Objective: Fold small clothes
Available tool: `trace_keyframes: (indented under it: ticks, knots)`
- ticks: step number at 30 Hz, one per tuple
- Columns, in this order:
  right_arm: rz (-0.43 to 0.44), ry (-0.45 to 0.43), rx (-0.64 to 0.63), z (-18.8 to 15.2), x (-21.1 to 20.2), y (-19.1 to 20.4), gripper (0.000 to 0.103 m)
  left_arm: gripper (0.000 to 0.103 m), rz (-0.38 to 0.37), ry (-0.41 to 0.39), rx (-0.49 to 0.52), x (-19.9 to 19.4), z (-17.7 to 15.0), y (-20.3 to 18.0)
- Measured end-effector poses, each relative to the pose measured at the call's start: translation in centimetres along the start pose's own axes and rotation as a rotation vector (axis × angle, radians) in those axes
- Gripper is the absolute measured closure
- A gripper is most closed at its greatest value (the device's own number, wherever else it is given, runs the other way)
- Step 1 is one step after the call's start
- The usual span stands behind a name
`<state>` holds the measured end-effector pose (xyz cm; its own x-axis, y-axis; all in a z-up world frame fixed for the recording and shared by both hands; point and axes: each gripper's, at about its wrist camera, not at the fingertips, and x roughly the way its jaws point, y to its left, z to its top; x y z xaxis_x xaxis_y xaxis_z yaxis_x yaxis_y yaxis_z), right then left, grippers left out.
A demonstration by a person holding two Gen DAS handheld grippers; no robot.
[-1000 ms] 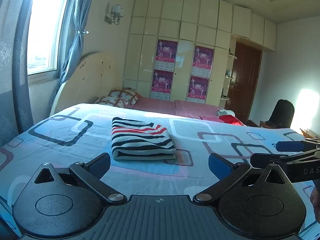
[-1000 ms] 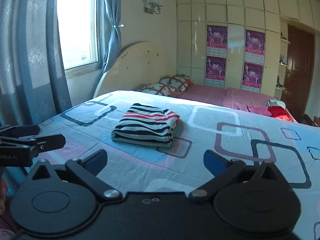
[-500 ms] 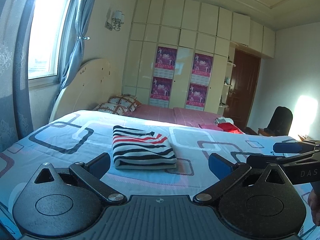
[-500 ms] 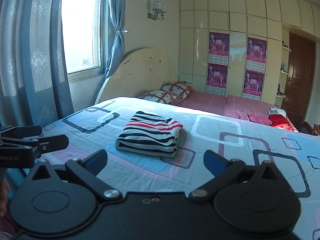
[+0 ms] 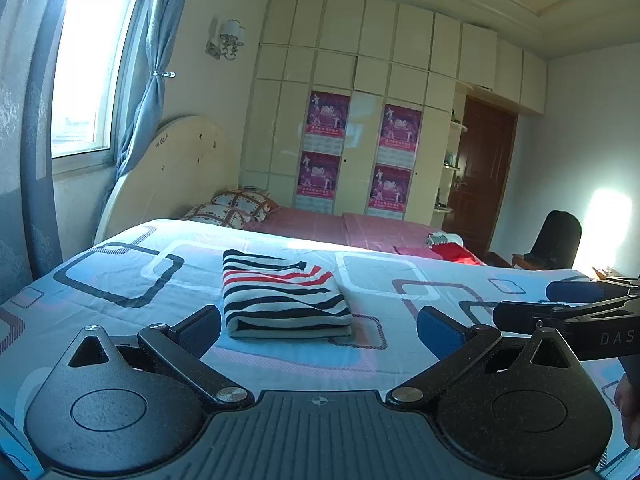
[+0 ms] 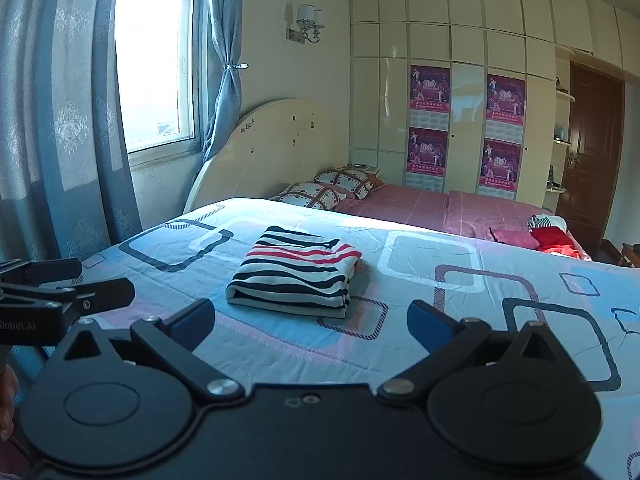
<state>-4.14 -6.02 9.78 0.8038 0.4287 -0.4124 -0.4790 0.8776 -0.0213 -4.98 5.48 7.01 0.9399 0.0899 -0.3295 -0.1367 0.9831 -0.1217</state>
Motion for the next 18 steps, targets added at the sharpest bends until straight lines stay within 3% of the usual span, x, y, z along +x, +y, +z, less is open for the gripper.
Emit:
trace_keyframes:
  ticks: [18]
  knots:
    - [0.005, -0.008, -0.01, 0.27, -0.45, 0.4, 0.001, 0.0, 0.01, -0.007, -0.015, -0.47, -0.42, 0.16]
